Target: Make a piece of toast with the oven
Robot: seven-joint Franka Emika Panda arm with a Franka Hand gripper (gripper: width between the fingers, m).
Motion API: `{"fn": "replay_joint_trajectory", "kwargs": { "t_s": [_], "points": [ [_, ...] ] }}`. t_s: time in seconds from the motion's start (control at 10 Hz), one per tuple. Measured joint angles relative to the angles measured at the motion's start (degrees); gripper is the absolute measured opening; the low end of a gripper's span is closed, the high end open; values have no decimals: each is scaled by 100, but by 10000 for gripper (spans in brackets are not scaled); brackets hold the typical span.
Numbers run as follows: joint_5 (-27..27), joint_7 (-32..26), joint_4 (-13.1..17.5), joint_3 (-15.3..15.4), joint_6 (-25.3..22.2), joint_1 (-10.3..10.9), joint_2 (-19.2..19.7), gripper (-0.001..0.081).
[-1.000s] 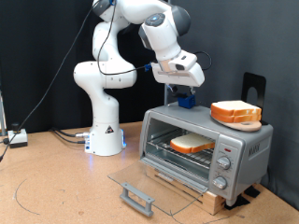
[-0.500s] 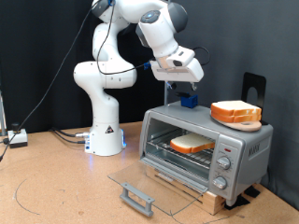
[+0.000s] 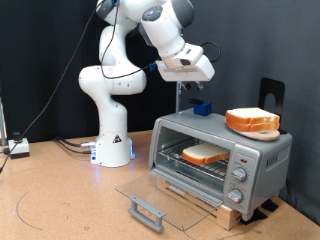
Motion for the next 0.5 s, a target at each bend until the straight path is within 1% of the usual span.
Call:
{"fn": "replay_joint_trajectory", "kwargs": {
  "t_s": [0.1, 0.2, 0.3, 0.4, 0.5],
  "points": [
    [-25, -92, -8, -57, 85, -169, 88, 198],
    [-57, -145, 1, -122, 137, -345, 199, 198],
    [-100, -217, 28, -211, 149, -510, 319, 74],
    [-183, -364, 66, -320, 152, -663, 454, 74],
    [-320, -524, 119, -432, 149, -801, 609, 17]
  ]
}}
